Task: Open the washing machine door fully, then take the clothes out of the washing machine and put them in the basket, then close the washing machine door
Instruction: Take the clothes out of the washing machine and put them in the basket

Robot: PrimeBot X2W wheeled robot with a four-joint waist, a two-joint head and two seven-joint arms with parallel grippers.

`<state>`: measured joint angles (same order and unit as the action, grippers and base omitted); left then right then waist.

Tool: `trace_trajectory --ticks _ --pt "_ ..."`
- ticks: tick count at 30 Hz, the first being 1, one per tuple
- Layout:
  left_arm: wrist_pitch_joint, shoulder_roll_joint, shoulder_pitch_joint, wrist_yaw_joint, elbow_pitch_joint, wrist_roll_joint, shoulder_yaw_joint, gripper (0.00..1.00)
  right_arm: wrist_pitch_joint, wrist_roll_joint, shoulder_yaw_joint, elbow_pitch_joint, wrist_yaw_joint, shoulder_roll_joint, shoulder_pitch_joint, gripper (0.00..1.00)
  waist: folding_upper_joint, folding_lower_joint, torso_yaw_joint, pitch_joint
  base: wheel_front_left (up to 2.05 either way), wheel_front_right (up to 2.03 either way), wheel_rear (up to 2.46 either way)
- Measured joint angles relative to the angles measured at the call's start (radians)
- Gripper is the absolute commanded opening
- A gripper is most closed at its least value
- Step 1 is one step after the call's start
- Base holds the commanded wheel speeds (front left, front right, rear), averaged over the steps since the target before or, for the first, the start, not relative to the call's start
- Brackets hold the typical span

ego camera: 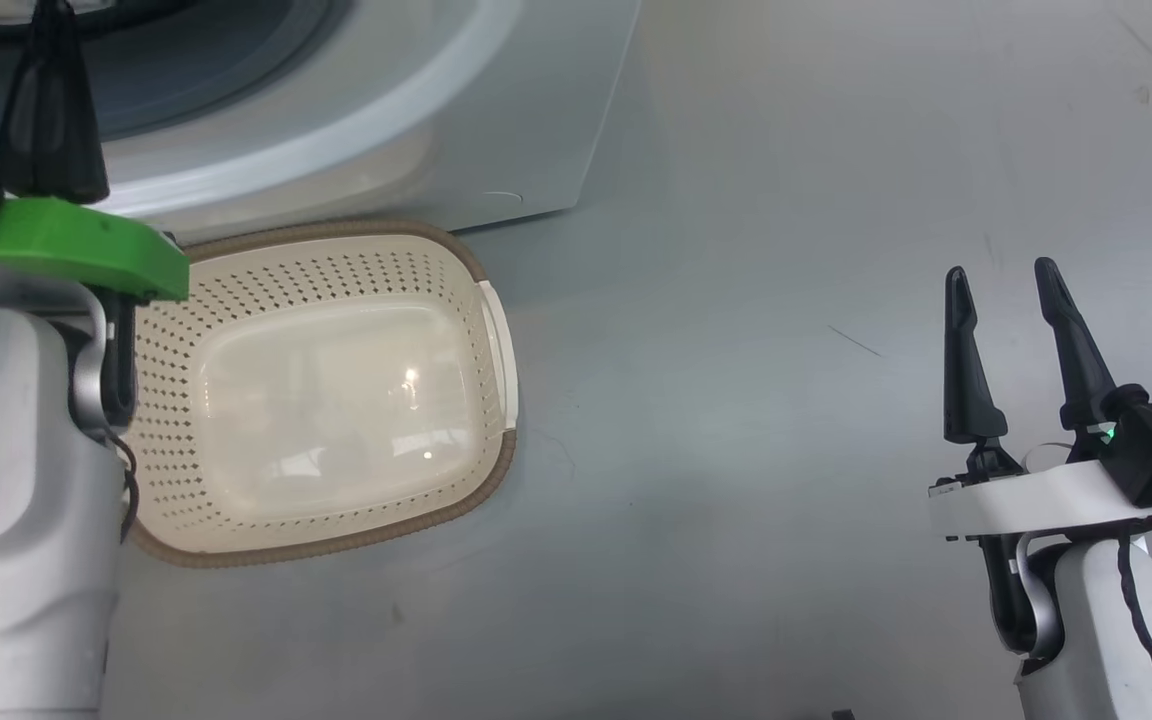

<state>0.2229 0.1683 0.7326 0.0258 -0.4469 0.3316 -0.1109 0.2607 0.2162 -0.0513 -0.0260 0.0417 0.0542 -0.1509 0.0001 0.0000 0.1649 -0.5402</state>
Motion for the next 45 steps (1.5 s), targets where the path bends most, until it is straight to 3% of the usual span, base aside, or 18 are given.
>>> trace_trajectory --ticks 2,3,6,20,45 --pt "0.007 -0.006 -0.033 -0.004 0.009 -0.001 -0.002 0.0 0.0 -0.008 0.003 -0.002 0.0 0.0 0.002 1.0 0.0 0.0 -0.006 0.017 0.0 0.0 0.0" --pt "0.007 -0.012 -0.049 -0.007 0.014 -0.003 -0.004 0.1 0.0 -0.009 0.004 -0.003 0.0 0.001 0.006 1.0 0.0 0.0 -0.01 0.026 0.0 0.0 0.0" --pt "0.009 -0.032 -0.097 -0.014 0.033 -0.006 -0.011 1.0 0.0 -0.012 0.005 -0.008 0.001 0.001 0.022 1.0 0.0 0.0 -0.019 0.053 0.0 0.0 0.0" --pt "0.026 -0.084 -0.34 -0.058 0.121 -0.011 -0.028 1.0 0.0 -0.035 0.021 -0.03 0.009 0.008 0.089 1.0 0.0 0.0 -0.07 0.187 0.0 0.0 0.0" --pt "0.026 -0.091 -0.66 -0.091 0.218 -0.016 -0.025 1.0 0.0 -0.05 0.005 -0.055 0.013 0.006 0.21 1.0 0.0 0.0 -0.172 0.397 0.0 0.0 0.0"
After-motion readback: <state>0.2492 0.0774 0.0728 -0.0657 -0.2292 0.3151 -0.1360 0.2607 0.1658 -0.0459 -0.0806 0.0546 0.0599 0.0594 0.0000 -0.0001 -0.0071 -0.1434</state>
